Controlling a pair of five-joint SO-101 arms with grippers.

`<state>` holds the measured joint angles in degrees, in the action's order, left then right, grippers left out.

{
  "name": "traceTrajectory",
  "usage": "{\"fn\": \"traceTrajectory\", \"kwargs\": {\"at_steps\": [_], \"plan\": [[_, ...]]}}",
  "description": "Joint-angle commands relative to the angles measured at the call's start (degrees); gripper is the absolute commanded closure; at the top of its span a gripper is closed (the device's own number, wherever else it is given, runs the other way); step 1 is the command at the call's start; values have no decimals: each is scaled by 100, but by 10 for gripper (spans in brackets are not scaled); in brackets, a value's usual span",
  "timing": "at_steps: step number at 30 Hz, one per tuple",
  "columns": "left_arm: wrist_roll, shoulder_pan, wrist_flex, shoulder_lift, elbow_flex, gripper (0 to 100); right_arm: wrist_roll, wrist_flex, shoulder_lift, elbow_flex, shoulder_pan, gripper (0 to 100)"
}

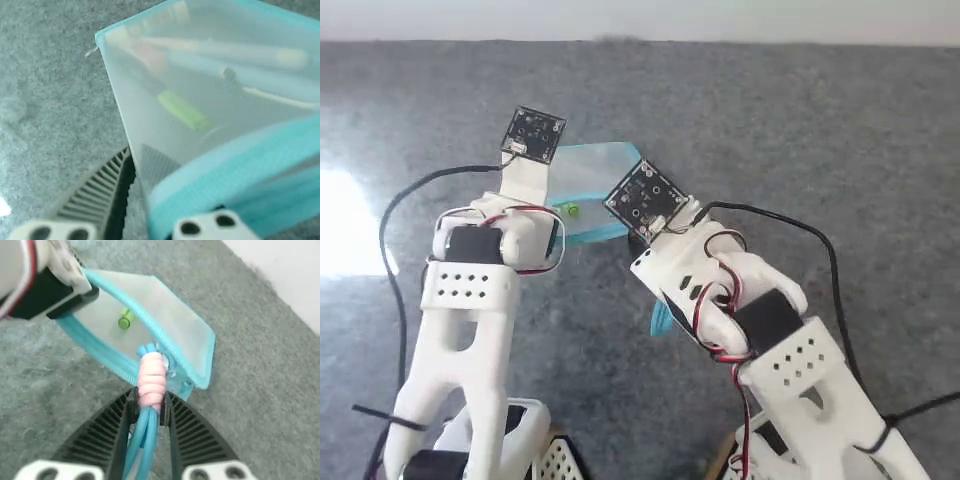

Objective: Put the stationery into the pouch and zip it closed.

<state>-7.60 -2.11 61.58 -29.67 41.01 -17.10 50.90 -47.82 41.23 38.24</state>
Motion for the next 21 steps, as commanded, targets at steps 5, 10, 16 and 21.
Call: {"fn": "traceTrajectory", "kwargs": {"at_steps": [5, 10, 16, 21], "plan": [[132, 264, -378, 738, -4, 990, 211, 813, -549, -1160, 576, 991], [141, 334, -387, 1574, -479, 990, 211, 1376, -620, -1688, 892, 991], [264, 352, -677, 2075, -629, 990, 185, 1516, -629, -1960, 936, 991], [264, 360, -703, 2198, -743, 990, 167, 1727, -558, -2409, 1490, 991]]}}
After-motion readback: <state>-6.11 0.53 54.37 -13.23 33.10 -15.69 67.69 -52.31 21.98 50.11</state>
